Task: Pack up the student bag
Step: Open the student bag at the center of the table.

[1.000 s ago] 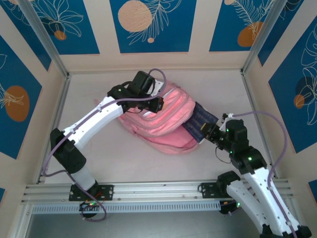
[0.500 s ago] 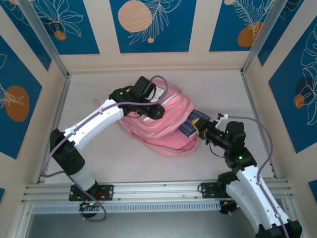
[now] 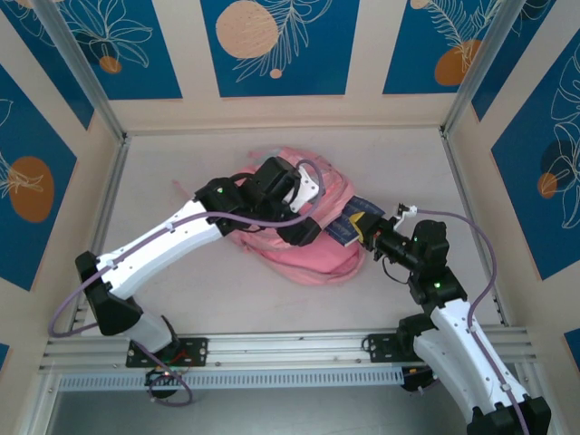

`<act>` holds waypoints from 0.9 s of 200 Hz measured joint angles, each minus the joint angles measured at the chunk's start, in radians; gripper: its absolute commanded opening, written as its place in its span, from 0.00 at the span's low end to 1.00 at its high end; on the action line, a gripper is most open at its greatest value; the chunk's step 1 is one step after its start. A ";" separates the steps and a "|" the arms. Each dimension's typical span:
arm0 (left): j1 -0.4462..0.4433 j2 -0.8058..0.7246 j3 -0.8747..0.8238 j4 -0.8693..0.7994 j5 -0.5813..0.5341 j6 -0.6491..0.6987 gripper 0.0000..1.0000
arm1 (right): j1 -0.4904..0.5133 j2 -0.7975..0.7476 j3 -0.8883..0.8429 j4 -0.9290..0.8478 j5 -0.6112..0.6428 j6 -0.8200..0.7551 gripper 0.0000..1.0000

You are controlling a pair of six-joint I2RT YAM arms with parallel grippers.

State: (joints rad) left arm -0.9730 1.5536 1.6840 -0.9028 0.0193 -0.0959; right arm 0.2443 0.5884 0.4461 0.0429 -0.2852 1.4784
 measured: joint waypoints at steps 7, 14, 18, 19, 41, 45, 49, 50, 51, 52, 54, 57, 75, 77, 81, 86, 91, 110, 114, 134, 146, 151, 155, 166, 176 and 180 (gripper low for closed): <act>-0.008 0.002 0.000 0.000 -0.006 0.003 0.72 | 0.000 0.000 0.000 0.001 -0.001 0.000 0.00; -0.014 0.006 0.000 0.001 -0.012 0.007 0.72 | 0.000 0.000 0.000 0.002 -0.002 0.000 0.00; -0.017 0.008 0.000 0.002 -0.014 0.010 0.72 | 0.000 0.000 0.000 0.002 -0.003 0.000 0.00; -0.018 0.008 0.000 0.002 -0.015 0.010 0.72 | 0.000 0.000 0.000 0.002 -0.003 0.000 0.00; -0.030 0.043 0.000 0.006 -0.040 0.025 0.72 | 0.000 0.000 0.000 0.002 -0.004 0.008 0.00; -0.032 0.051 0.000 0.007 -0.045 0.025 0.72 | 0.000 0.000 0.000 0.003 -0.004 0.008 0.00; -0.034 0.059 0.000 0.008 -0.050 0.028 0.72 | 0.000 0.000 0.000 0.003 -0.004 0.010 0.00; -0.034 0.062 0.000 0.008 -0.052 0.028 0.72 | 0.000 0.000 0.000 0.003 -0.004 0.011 0.00; -0.034 0.064 0.000 0.009 -0.053 0.028 0.72 | 0.000 0.000 0.000 0.003 -0.004 0.011 0.00; -0.035 0.066 0.000 0.010 -0.054 0.028 0.72 | 0.000 0.000 0.000 0.003 -0.004 0.011 0.00; -0.037 0.071 0.000 0.010 -0.057 0.028 0.72 | 0.000 0.000 0.000 0.003 -0.004 0.011 0.00; -0.039 0.077 0.000 0.011 -0.061 0.029 0.72 | 0.000 0.000 0.000 0.003 -0.004 0.012 0.00; -0.060 0.115 0.000 0.016 -0.102 0.039 0.72 | 0.000 0.000 0.000 0.004 -0.004 0.015 0.00; -0.061 0.117 0.000 0.017 -0.105 0.040 0.72 | 0.000 0.000 0.000 0.004 -0.004 0.015 0.00; -0.068 0.123 0.000 0.020 -0.117 0.044 0.71 | 0.000 0.000 0.000 0.003 -0.003 0.015 0.00; -0.076 0.131 0.000 0.023 -0.132 0.047 0.69 | 0.000 0.000 0.000 0.003 -0.003 0.015 0.00; -0.084 0.137 0.000 0.024 -0.148 0.052 0.67 | -0.001 0.000 0.000 0.003 -0.003 0.015 0.00; -0.102 0.153 0.001 0.027 -0.216 0.063 0.51 | -0.002 0.005 0.000 0.003 -0.003 0.015 0.00; -0.104 0.156 0.001 0.027 -0.231 0.056 0.47 | -0.003 0.005 0.000 0.003 -0.003 0.015 0.00; -0.105 0.159 0.006 0.027 -0.293 0.069 0.27 | -0.003 0.005 0.000 0.003 -0.003 0.015 0.00; -0.105 0.158 0.008 0.028 -0.323 0.079 0.17 | -0.003 0.005 0.000 0.004 -0.003 0.015 0.00; -0.105 0.158 0.008 0.029 -0.333 0.088 0.13 | -0.003 0.004 0.000 0.004 -0.003 0.015 0.00; -0.105 0.158 0.008 0.029 -0.338 0.082 0.11 | -0.003 0.004 -0.001 0.003 -0.003 0.015 0.00; -0.106 0.157 0.008 0.031 -0.350 0.087 0.06 | -0.003 0.004 -0.002 0.002 -0.003 0.014 0.00; -0.106 0.154 0.008 0.032 -0.358 0.090 0.03 | -0.003 0.003 -0.002 0.002 -0.003 0.014 0.00; -0.106 0.153 0.008 0.032 -0.362 0.095 0.02 | -0.003 0.003 -0.002 0.002 -0.003 0.013 0.00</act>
State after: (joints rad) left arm -1.0786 1.7065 1.6924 -0.8707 -0.3424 -0.0013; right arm 0.2417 0.5915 0.4442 0.0444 -0.2882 1.4918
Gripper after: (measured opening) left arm 0.061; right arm 0.120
